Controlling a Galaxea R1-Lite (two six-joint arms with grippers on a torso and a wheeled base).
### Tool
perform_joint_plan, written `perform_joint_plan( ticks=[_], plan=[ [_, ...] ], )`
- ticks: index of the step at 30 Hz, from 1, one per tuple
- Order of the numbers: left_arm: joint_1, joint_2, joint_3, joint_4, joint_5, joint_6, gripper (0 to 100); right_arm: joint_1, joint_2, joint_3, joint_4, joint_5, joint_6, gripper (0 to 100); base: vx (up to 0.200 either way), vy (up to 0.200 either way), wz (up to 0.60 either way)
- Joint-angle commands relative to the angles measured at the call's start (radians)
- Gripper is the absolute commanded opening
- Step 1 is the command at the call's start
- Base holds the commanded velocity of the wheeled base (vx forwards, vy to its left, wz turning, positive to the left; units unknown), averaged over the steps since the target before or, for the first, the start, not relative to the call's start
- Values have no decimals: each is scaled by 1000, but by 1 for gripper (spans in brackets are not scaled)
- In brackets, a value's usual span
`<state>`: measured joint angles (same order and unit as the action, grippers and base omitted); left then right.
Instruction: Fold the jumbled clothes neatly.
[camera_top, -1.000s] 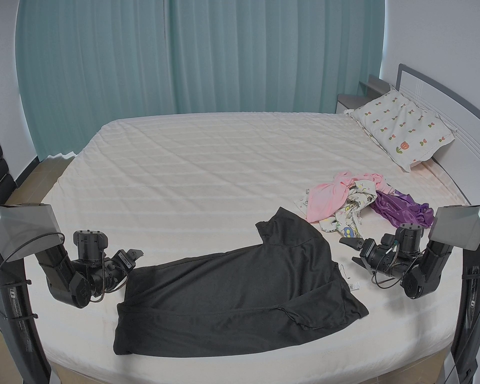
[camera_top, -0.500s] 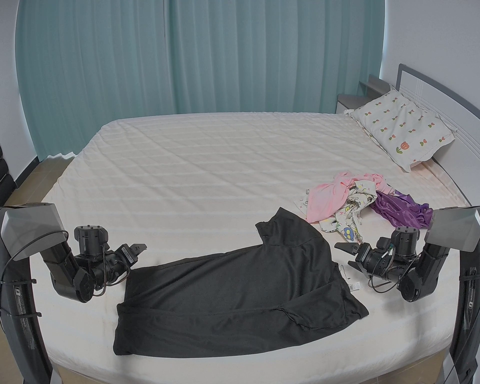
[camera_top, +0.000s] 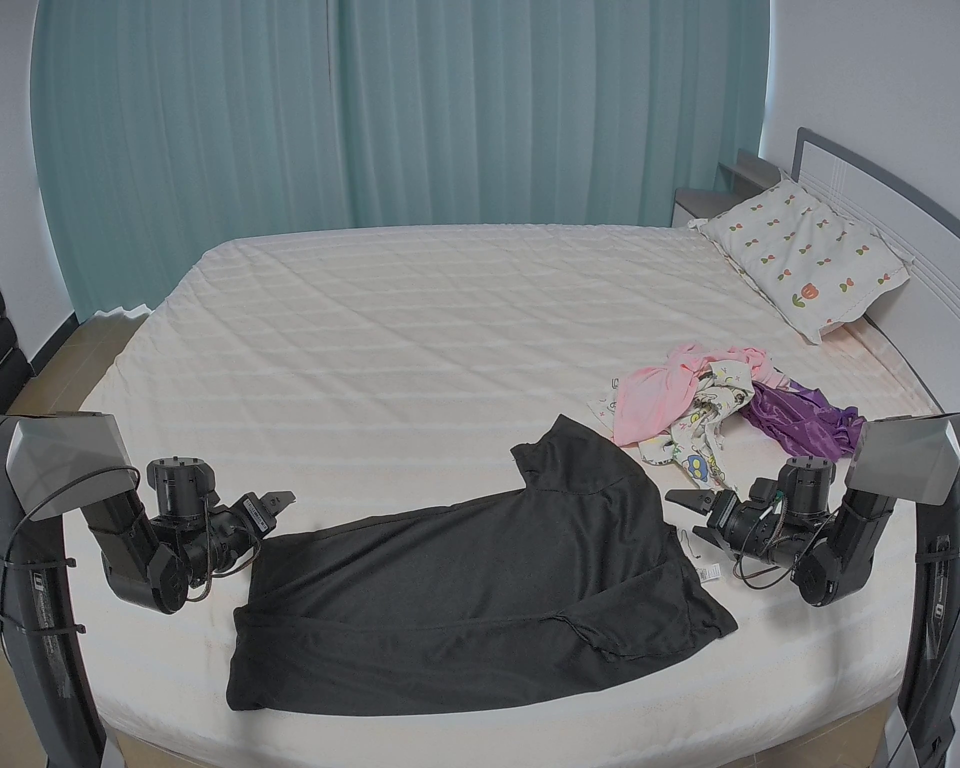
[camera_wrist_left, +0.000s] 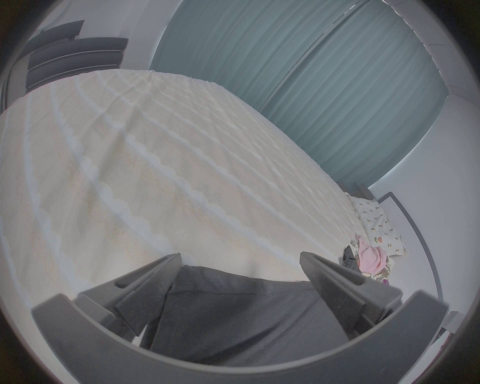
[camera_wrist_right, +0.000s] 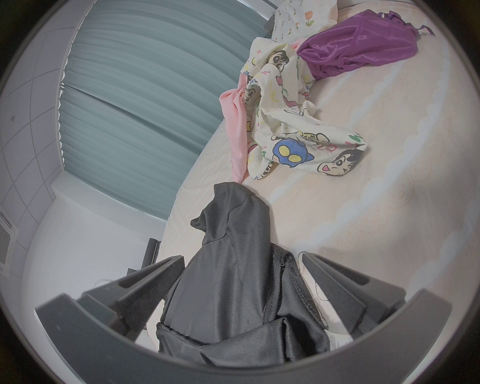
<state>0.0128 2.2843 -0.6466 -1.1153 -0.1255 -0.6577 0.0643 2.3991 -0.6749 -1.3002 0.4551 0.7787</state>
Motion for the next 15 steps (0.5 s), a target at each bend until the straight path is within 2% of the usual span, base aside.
perform_joint_plan(
  ticks=[1,7,15],
  plan=[
    [3,4,8,0,1,3,100,0,3,0,-1,0,1,100,0,0,0],
    [3,41,24,-1,9,72,100,-1,5,0,-1,0,1,100,0,0,0],
    [0,58,35,0,9,84,100,0,6,-2,-1,0,1,100,0,0,0]
  ],
)
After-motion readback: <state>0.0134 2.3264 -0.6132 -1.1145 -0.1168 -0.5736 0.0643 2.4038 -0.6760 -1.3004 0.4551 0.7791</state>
